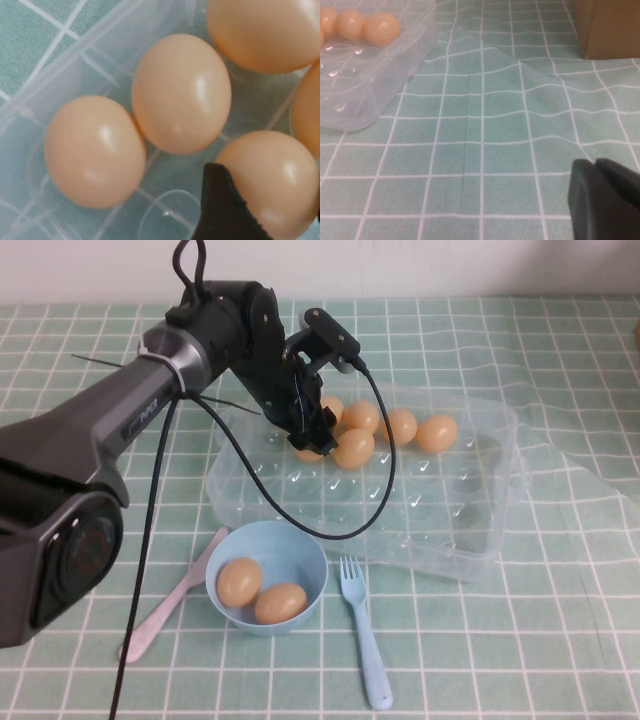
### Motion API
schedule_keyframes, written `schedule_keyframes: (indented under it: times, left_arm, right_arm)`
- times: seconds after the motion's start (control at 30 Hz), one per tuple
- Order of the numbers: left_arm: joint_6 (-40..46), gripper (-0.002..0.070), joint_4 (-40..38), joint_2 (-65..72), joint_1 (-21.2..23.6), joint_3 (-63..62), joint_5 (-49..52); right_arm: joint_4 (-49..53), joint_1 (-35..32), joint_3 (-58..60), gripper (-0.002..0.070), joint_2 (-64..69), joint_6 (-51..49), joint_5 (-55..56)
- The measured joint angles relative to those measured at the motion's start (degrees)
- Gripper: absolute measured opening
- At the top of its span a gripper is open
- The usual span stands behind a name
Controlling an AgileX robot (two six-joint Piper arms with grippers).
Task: Take an egg out of the egg box
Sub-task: Pick up the egg from the plastic box, then place the egg in the bowl
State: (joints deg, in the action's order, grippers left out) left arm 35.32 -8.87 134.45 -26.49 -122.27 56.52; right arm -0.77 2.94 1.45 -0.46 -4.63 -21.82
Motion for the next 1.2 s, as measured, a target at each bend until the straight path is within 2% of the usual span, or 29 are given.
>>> schedule_keyframes:
  times: [0.33, 0.47, 0.63, 0.8, 1.07, 1.2]
  left_arm:
    - [-2.74, 0.0324, 1.11, -7.94, -0.34, -0.03, 7.73]
    - [-7.36, 0.0324, 4.90, -13.01, -2.37, -0.03, 13.37]
    - [-17.02, 0.0324, 8.87, -20.32, -5.31, 2.62, 14.40]
    - [-19.87, 0.0324, 11.06, -28.68, -7.65, 10.02, 14.54]
    - [-19.88, 0.0324, 11.29, -37.60, -8.82, 29.08, 14.89]
    - [-9.47, 0.0323, 11.43, -37.90, -8.96, 34.77, 14.78]
  right_arm:
    - [0.00, 0.00, 0.00, -0.0017, 0.00, 0.00, 0.00]
    - [0.00, 0.00, 0.00, -0.0017, 0.00, 0.00, 0.00]
    - [0.00, 0.00, 0.00, -0.0017, 0.00, 0.00, 0.00]
    - [0.00, 0.00, 0.00, -0.0017, 0.00, 0.00, 0.00]
    - [0.00, 0.00, 0.00, -0.0017, 0.00, 0.00, 0.00]
    - [0.00, 0.00, 0.00, -0.0017, 0.00, 0.00, 0.00]
